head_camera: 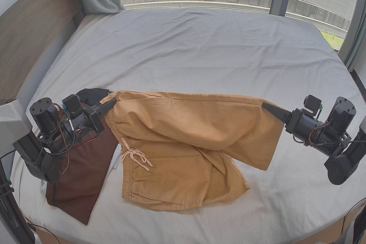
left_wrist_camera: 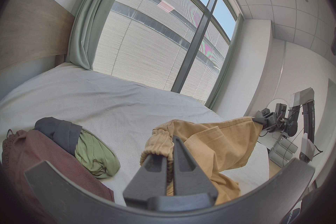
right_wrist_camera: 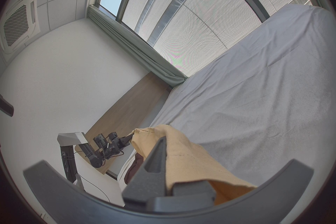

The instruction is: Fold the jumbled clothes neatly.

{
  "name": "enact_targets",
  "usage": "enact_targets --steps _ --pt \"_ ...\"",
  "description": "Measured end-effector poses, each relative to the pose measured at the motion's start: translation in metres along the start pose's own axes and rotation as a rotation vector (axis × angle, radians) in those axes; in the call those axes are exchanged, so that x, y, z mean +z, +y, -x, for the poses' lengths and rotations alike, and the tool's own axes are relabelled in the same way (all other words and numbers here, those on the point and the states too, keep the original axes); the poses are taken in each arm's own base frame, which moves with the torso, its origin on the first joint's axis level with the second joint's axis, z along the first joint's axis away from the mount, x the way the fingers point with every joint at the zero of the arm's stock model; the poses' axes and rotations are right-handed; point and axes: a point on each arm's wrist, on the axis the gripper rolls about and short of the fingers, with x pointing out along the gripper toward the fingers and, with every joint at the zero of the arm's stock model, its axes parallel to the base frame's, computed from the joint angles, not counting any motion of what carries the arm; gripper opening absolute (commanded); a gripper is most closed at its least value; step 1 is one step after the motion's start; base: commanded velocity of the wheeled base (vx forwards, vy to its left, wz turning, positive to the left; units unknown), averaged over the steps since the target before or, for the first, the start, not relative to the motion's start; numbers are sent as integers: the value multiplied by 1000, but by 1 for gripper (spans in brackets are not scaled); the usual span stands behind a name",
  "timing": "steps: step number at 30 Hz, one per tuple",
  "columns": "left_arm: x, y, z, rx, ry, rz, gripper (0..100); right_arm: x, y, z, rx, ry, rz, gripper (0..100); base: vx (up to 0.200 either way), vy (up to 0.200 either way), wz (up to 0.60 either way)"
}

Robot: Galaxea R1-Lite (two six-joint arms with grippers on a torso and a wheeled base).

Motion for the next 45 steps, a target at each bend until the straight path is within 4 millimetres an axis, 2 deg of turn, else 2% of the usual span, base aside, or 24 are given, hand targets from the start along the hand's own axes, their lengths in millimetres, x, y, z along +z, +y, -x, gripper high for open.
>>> enact_targets --steps 32,45 --pt "-3 9 3 27 7 7 0 23 -22 11 -70 -80 37 0 0 0 0" --pt "-4 9 3 29 9 8 0 24 -27 12 -84 -85 37 0 0 0 0"
